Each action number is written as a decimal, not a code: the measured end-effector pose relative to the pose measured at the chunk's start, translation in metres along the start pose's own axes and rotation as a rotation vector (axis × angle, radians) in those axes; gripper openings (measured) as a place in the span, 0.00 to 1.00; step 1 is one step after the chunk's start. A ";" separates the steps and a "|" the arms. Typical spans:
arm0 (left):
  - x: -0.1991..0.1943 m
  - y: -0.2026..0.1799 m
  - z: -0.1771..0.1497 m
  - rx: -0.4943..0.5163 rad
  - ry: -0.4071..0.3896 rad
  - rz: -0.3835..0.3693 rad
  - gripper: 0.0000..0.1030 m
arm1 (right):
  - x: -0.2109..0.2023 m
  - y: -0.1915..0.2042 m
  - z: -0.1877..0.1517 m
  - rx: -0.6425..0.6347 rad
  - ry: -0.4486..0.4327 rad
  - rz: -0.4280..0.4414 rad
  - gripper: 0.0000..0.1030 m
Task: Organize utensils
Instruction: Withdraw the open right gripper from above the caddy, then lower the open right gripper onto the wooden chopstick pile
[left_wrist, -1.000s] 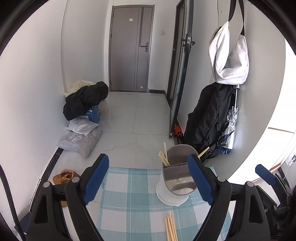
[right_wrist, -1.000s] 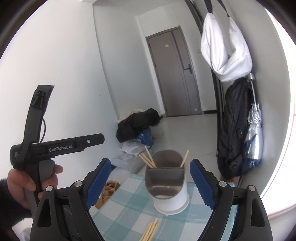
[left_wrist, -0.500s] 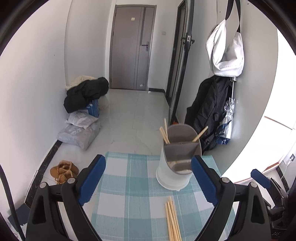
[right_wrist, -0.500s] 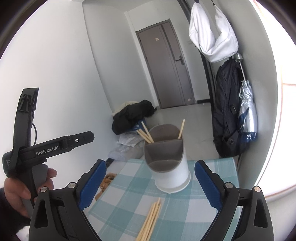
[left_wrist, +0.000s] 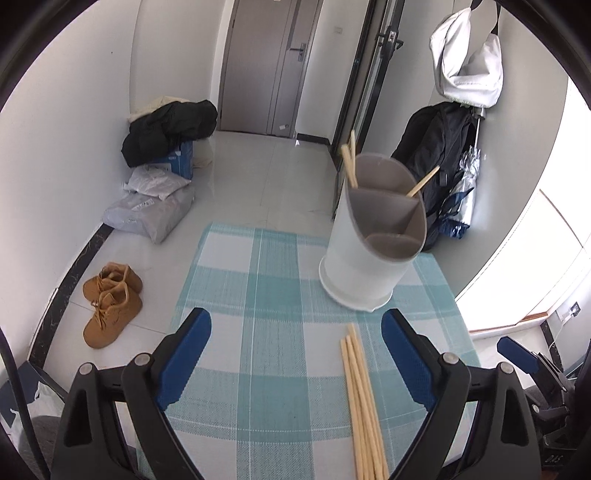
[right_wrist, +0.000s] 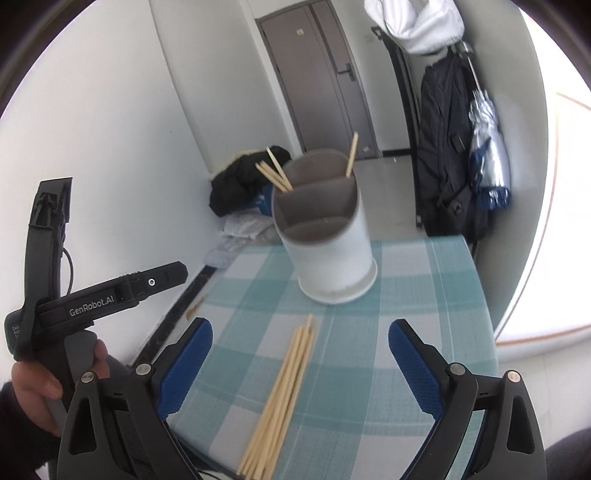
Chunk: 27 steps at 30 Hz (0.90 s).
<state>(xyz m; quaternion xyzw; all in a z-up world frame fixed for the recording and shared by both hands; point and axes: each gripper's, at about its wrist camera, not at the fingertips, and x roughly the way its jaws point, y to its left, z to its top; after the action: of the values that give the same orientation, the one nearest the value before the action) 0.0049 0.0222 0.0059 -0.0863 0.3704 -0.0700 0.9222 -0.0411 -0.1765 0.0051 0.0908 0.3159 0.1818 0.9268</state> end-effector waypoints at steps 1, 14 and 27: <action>0.002 0.002 -0.003 0.000 0.007 0.001 0.88 | 0.003 -0.001 -0.004 0.004 0.017 -0.005 0.94; 0.029 0.032 -0.016 -0.070 0.070 0.046 0.88 | 0.066 -0.006 -0.018 -0.048 0.294 -0.084 0.82; 0.047 0.049 -0.017 -0.160 0.175 0.017 0.88 | 0.125 0.001 -0.025 -0.145 0.494 -0.151 0.56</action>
<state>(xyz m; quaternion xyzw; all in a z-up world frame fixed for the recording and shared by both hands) 0.0296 0.0590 -0.0477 -0.1500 0.4545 -0.0395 0.8771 0.0349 -0.1252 -0.0830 -0.0470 0.5247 0.1508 0.8365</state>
